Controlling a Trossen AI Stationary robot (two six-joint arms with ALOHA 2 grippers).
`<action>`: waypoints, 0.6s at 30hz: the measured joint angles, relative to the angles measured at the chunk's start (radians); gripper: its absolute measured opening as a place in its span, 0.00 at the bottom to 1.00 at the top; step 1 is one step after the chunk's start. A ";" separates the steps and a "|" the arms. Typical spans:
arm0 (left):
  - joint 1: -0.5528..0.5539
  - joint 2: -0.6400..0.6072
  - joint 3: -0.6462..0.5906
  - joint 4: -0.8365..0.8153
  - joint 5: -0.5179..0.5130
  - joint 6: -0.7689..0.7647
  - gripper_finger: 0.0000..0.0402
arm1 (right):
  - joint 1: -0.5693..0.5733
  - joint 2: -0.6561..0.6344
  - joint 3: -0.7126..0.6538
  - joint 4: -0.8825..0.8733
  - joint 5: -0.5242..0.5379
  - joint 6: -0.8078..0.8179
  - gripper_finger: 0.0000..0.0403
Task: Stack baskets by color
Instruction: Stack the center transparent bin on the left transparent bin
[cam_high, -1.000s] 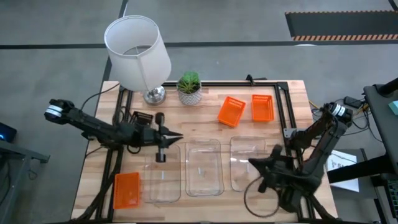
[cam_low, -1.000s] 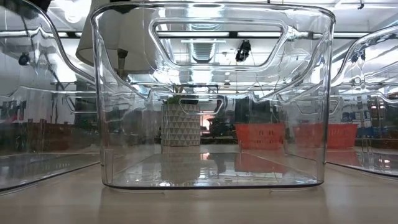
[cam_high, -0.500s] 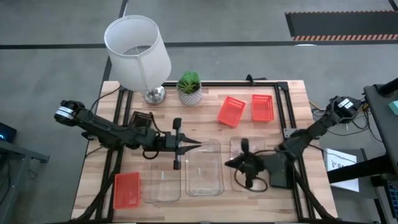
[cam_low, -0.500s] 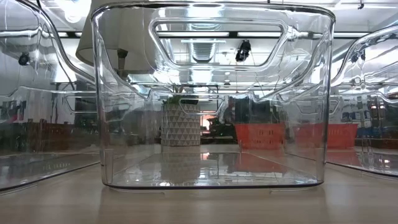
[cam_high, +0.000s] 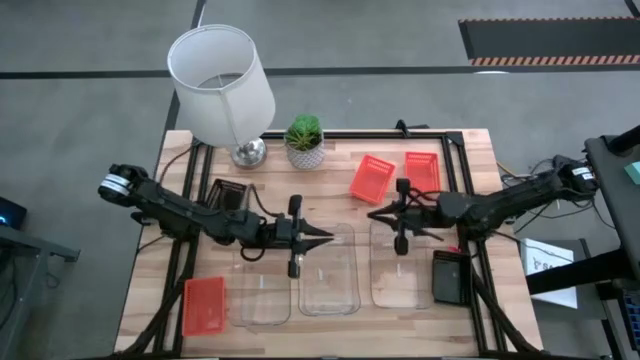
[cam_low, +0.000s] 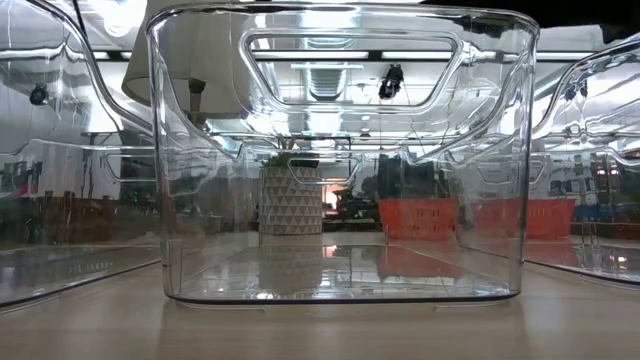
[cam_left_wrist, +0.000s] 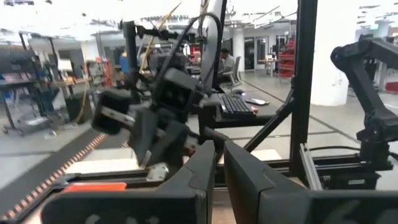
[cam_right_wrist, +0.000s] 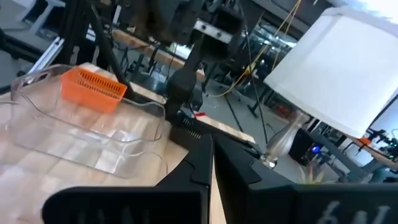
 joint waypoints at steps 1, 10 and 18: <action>0.000 0.017 0.017 -0.002 0.000 -0.017 0.05 | -0.003 -0.021 -0.012 -0.003 0.000 -0.003 0.02; -0.001 0.132 0.281 -0.440 0.001 -0.257 0.05 | -0.003 -0.186 -0.085 0.024 0.000 -0.091 0.02; -0.050 0.259 0.592 -0.998 0.003 -0.472 0.05 | -0.003 -0.337 -0.084 0.021 0.000 -0.155 0.02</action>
